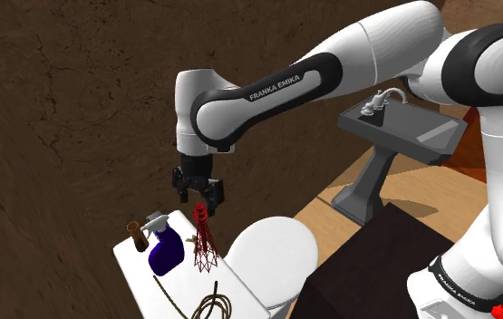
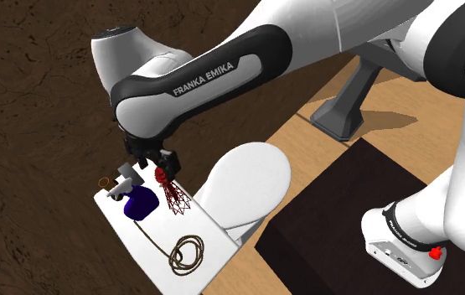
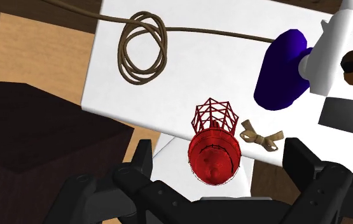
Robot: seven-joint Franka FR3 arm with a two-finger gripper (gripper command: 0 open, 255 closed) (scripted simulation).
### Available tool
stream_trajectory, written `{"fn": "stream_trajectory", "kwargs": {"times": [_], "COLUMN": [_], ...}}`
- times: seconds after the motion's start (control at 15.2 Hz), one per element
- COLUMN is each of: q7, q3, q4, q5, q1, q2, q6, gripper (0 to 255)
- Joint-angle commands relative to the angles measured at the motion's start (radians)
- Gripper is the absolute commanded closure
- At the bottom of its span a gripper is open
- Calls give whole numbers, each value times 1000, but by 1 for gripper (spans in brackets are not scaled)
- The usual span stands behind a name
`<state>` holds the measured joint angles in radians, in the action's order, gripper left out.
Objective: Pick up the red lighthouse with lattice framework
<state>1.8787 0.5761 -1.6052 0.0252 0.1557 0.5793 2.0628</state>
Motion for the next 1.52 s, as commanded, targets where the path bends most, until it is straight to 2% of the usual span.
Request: {"fn": "stream_trajectory", "kwargs": {"times": [0.0, 0.59, 1.45], "q7": [-1, 0, 12], "q3": [-1, 0, 21], "q4": [-2, -3, 80], "q5": [1, 1, -26], "q1": [0, 0, -10], "q2": [1, 1, -64], "q6": [4, 5, -136], "gripper": [255, 255, 255]}}
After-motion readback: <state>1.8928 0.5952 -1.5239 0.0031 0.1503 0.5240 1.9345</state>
